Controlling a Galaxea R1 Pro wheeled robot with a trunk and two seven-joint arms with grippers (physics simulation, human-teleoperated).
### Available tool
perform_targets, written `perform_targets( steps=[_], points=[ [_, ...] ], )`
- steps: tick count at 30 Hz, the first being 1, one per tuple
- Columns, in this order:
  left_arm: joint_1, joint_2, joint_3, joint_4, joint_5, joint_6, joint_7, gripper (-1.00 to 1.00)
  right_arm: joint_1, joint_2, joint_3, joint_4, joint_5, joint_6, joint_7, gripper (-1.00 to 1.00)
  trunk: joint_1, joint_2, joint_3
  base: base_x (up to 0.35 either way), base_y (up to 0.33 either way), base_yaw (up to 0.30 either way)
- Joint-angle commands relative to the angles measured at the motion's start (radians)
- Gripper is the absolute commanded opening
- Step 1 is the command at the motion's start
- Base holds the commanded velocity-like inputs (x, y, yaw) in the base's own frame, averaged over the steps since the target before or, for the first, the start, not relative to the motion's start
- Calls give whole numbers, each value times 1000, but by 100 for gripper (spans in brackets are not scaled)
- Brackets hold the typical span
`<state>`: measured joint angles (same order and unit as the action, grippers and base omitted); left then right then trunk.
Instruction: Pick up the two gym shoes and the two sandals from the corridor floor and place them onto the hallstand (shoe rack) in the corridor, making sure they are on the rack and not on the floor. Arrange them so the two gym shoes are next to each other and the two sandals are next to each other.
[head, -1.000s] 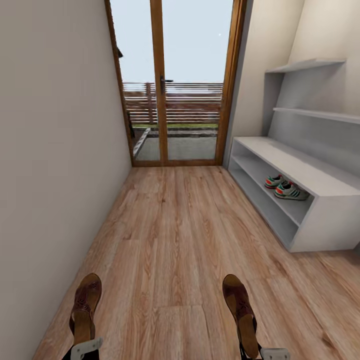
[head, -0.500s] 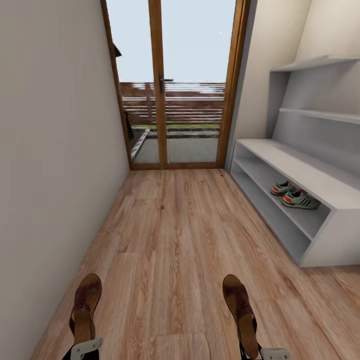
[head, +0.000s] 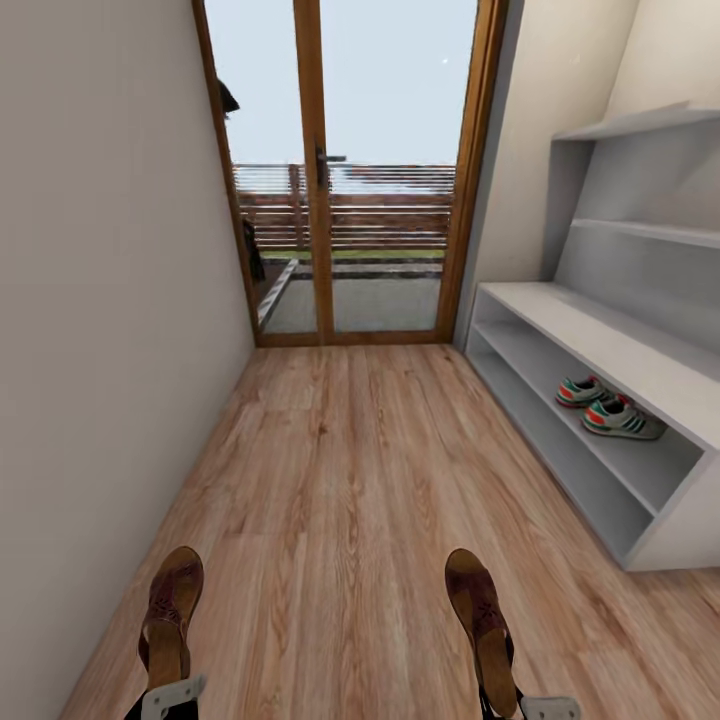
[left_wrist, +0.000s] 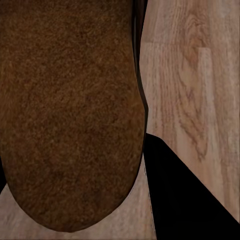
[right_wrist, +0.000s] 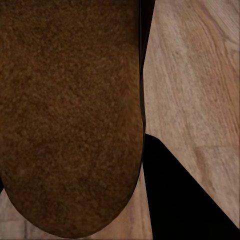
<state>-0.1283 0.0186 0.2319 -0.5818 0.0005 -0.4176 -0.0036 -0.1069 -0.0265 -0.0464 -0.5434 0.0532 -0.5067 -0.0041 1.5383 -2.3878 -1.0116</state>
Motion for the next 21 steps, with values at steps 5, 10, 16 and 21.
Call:
perform_targets(
  steps=[5,10,16,21],
  points=[
    [-1,0,1,0,-4,-3,1,-100,-1,0,-3,0,2,-3,1,-100,0,0,-1,339,0,0],
    [-1,0,1,0,-4,-2,1,-100,-1,0,-3,0,2,-3,1,-100,0,0,-1,339,0,0],
    [-1,0,1,2,-4,-2,1,-100,-1,0,-3,0,2,-3,1,-100,0,0,-1,339,0,0],
    [-1,0,1,2,-4,-1,1,-100,-1,1,-3,0,3,-3,1,-100,0,0,-1,339,0,0]
  ],
)
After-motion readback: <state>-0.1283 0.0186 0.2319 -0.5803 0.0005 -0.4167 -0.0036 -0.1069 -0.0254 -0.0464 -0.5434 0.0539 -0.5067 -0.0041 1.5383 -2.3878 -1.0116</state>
